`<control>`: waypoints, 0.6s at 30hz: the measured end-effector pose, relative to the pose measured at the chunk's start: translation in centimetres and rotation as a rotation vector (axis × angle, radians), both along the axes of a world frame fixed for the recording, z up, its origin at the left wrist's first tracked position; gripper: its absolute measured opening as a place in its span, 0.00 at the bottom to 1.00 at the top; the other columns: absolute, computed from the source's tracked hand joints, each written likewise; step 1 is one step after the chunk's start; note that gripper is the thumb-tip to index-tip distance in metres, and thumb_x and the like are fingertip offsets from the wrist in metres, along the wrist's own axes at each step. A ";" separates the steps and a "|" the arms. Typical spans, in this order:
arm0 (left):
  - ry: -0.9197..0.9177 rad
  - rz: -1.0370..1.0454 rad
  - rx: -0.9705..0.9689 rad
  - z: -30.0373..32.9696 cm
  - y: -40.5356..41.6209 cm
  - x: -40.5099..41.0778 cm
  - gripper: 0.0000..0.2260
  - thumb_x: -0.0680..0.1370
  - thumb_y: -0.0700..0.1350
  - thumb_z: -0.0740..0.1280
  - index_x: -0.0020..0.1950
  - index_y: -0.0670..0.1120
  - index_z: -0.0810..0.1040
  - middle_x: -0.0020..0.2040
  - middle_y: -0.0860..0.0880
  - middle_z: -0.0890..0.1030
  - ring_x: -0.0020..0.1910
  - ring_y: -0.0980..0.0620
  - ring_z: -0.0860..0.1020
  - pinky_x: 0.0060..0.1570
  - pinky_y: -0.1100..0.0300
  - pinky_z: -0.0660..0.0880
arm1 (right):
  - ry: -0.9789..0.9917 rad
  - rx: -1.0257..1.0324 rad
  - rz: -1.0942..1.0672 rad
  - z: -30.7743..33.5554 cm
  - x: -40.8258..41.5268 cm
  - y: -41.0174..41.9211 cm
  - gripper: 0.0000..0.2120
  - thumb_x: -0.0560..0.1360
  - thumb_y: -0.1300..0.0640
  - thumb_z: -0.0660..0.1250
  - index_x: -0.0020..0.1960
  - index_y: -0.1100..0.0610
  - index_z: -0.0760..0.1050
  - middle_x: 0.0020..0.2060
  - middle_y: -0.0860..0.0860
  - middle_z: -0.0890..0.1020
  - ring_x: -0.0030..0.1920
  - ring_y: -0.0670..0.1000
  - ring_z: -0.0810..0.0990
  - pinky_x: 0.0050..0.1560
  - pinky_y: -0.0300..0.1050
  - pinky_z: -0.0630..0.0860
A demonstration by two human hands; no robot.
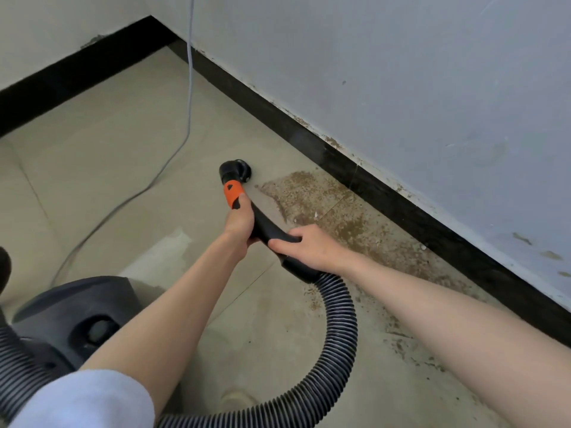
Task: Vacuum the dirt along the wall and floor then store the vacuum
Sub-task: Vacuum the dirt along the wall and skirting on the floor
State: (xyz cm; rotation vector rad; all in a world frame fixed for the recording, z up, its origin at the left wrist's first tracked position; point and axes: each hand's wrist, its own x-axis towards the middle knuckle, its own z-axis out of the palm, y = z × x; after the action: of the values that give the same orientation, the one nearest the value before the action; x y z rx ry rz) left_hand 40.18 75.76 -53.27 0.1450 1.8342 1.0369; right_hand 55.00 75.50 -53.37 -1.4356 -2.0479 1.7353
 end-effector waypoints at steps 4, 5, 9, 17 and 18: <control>-0.047 -0.026 -0.006 -1.1 -3.2 1.0 0.26 0.81 0.58 0.52 0.71 0.41 0.62 0.63 0.43 0.72 0.60 0.43 0.74 0.50 0.52 0.74 | 0.006 -0.009 0.041 -0.5 1.9 -2.3 0.22 0.74 0.41 0.68 0.40 0.61 0.79 0.34 0.56 0.83 0.33 0.51 0.79 0.36 0.43 0.69; -0.053 -0.036 -0.004 -1.2 -3.5 1.4 0.26 0.81 0.58 0.52 0.71 0.41 0.62 0.62 0.44 0.73 0.59 0.44 0.74 0.50 0.52 0.74 | 0.003 -0.016 0.038 -0.6 2.3 -2.8 0.23 0.74 0.40 0.68 0.42 0.62 0.80 0.36 0.56 0.84 0.34 0.51 0.80 0.36 0.43 0.70; -0.093 -0.072 -0.002 -1.5 -3.4 3.1 0.26 0.81 0.59 0.52 0.69 0.40 0.64 0.59 0.43 0.74 0.57 0.44 0.75 0.53 0.50 0.75 | -0.017 0.007 0.003 0.2 4.0 -3.3 0.18 0.74 0.42 0.68 0.36 0.56 0.77 0.30 0.50 0.80 0.31 0.48 0.78 0.35 0.43 0.70; -0.199 -0.127 0.032 -1.0 -0.6 5.9 0.23 0.81 0.58 0.53 0.66 0.42 0.65 0.55 0.44 0.74 0.53 0.45 0.75 0.47 0.53 0.74 | -0.133 0.088 -0.072 1.6 6.6 -2.1 0.24 0.70 0.35 0.66 0.41 0.57 0.78 0.30 0.49 0.81 0.32 0.51 0.80 0.35 0.45 0.70; -0.203 -0.148 0.031 -1.0 -0.2 6.4 0.23 0.81 0.58 0.53 0.65 0.41 0.65 0.52 0.44 0.75 0.52 0.46 0.75 0.48 0.53 0.74 | -0.145 0.089 -0.090 1.6 7.0 -2.0 0.25 0.69 0.34 0.65 0.41 0.57 0.78 0.31 0.50 0.82 0.33 0.53 0.81 0.35 0.46 0.70</control>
State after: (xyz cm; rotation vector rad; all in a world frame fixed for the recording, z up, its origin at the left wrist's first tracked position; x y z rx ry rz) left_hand 46.55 75.56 -54.29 0.1850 1.6001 0.9414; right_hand 61.98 73.46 -51.79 -1.6416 -2.0654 1.5276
